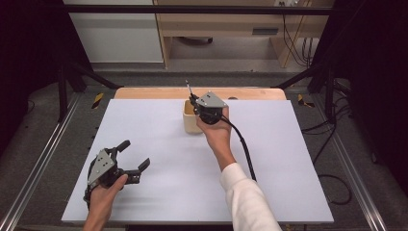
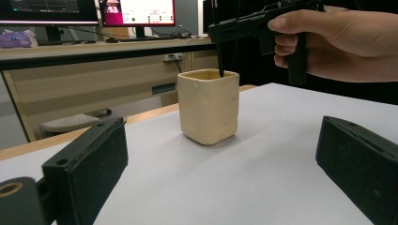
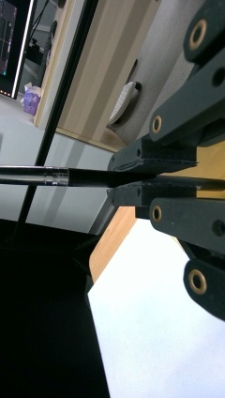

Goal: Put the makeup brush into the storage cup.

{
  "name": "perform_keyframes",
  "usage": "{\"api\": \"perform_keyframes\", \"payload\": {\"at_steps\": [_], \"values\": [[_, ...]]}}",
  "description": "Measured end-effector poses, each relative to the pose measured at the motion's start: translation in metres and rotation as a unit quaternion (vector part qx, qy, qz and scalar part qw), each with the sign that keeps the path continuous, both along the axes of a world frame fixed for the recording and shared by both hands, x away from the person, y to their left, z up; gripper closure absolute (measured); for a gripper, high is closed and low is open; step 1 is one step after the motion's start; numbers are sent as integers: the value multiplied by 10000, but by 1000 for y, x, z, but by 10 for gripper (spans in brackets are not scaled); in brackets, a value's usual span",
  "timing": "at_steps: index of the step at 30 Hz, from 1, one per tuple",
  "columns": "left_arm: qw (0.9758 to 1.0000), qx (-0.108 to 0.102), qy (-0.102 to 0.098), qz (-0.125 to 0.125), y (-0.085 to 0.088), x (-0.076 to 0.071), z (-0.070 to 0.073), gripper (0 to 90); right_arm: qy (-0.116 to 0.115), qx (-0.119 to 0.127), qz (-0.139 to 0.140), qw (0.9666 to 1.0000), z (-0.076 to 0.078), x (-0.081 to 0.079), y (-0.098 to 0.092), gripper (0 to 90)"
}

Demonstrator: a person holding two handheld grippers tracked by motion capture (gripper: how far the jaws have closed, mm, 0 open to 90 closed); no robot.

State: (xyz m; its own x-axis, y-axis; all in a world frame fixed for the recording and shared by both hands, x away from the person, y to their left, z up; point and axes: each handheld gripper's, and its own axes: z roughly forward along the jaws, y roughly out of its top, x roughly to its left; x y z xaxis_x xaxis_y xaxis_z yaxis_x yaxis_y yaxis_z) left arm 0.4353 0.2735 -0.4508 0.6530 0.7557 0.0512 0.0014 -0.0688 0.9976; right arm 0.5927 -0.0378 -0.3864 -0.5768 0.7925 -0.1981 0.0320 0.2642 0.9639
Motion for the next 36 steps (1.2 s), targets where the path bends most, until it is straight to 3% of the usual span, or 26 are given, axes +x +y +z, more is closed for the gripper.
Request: {"api": "perform_keyframes", "payload": {"at_steps": [21, 24, 28, 36], "values": [[10000, 21, -8, -9, 0, 0, 0, 22, 239, -52, -18, 9997, -14, 4, -1, 833], [10000, 22, -1, -4, 1, 0, 0, 22, 345, 1, 32, 9994, -15, 3, -2, 779], [10000, 15, -6, 23, 3, 0, 1, 22, 397, 22, 132, 9991, -14, -6, -6, 725], [10000, 58, -7, 29, 1, -1, 1, 22, 370, 77, 132, 9992, -8, -24, -27, 715]]}}
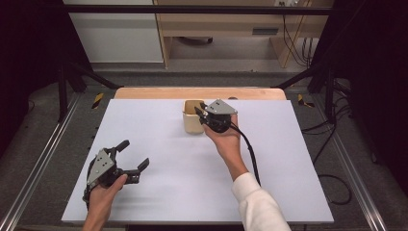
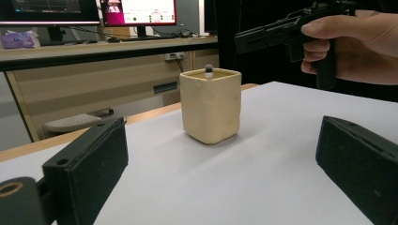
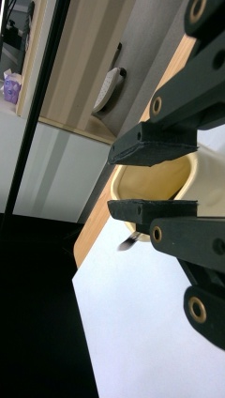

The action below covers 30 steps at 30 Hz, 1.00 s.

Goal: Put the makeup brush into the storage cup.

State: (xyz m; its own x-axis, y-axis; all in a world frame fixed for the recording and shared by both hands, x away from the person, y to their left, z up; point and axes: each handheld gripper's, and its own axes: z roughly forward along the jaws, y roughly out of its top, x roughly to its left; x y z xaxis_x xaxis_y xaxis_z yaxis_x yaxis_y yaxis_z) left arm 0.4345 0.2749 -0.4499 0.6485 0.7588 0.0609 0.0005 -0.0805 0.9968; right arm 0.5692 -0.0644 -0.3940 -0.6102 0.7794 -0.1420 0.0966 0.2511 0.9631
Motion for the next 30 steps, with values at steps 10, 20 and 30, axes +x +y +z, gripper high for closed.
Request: {"api": "perform_keyframes", "payload": {"at_steps": [10, 20, 30], "values": [[10000, 47, 7, -29, -1, -1, 0, 22, 7, 84, 31, 10000, 6, -9, -10, 678], [10000, 11, 36, 9, 0, -1, 0, 17, 229, 160, 16, 9996, 4, -11, -8, 473], [10000, -2, 41, 21, 1, -1, 0, 17, 781, 217, -66, 9967, 0, -13, -10, 125]]}}
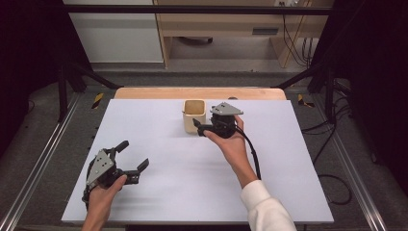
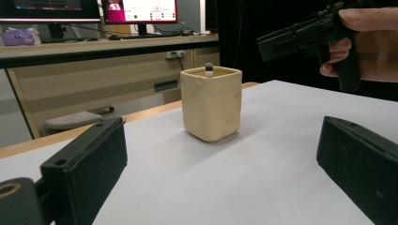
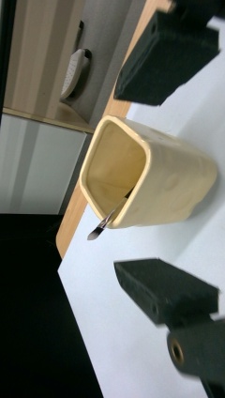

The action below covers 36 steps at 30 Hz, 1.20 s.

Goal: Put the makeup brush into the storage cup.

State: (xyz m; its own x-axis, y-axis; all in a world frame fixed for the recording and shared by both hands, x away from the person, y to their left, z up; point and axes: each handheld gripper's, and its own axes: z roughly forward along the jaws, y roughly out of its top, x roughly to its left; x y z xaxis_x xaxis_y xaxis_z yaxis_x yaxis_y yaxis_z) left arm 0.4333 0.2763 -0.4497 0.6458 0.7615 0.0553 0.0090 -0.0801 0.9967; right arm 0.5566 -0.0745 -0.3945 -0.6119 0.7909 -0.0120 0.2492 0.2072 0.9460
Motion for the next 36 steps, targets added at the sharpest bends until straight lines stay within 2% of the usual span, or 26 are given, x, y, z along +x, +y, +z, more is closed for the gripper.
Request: {"api": "perform_keyframes", "payload": {"at_steps": [3, 12, 17, 29, 36], "values": [[10000, -9, 0, 2, 0, 0, 0, 16, 94, -39, -70, 9999, -1, -1, -2, 80], [10000, -11, 7, -9, 1, -1, 0, 16, 154, -47, -5, 9999, 2, -10, -7, 61], [10000, -9, 6, -1, 1, -1, 0, 16, 53, -98, 61, 9999, 3, -15, -11, 62], [10000, -18, -1, 9, 2, -2, 1, 15, -213, -123, 25, 9997, 6, -25, -27, 78], [10000, -31, -11, 19, 3, -3, 1, 14, -267, -132, 27, 9996, 8, -30, -35, 53]]}}
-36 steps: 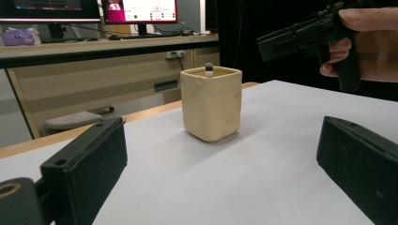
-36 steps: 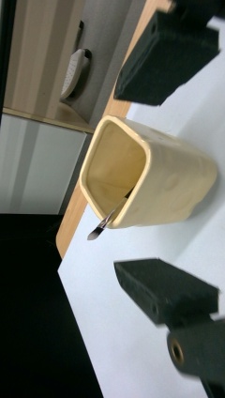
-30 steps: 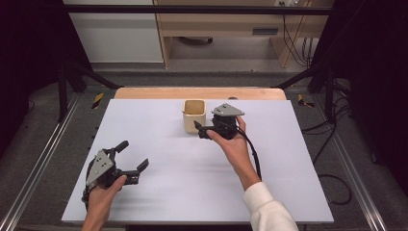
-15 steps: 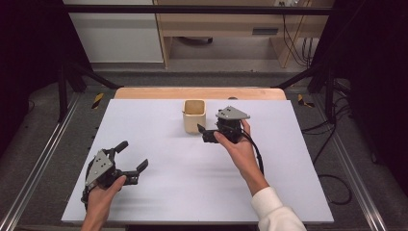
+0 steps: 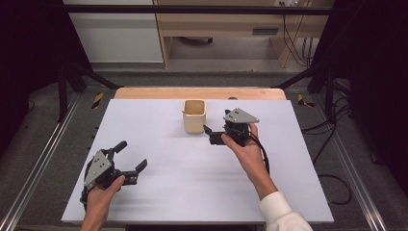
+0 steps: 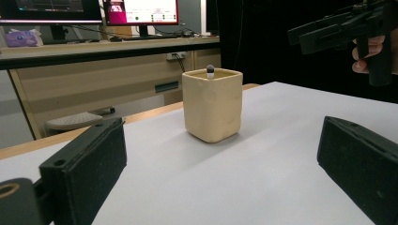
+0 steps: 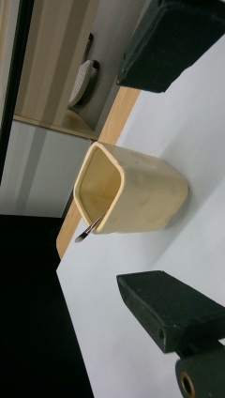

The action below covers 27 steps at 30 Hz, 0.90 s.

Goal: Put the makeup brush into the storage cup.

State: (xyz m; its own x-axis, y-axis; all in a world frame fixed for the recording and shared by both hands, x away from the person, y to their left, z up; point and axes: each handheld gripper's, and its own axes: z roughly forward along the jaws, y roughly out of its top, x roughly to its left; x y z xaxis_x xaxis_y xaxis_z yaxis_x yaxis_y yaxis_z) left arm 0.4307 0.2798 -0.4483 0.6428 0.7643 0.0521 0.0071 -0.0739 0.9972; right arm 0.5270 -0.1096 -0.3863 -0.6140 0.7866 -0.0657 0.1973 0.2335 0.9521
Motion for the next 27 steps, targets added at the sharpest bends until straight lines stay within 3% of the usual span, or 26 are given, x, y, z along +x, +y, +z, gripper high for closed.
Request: {"api": "perform_keyframes", "payload": {"at_steps": [27], "values": [[10000, -32, -23, 35, 3, -1, 1, 11, -68, 65, -134, 9999, -5, -18, -28, 36]]}}
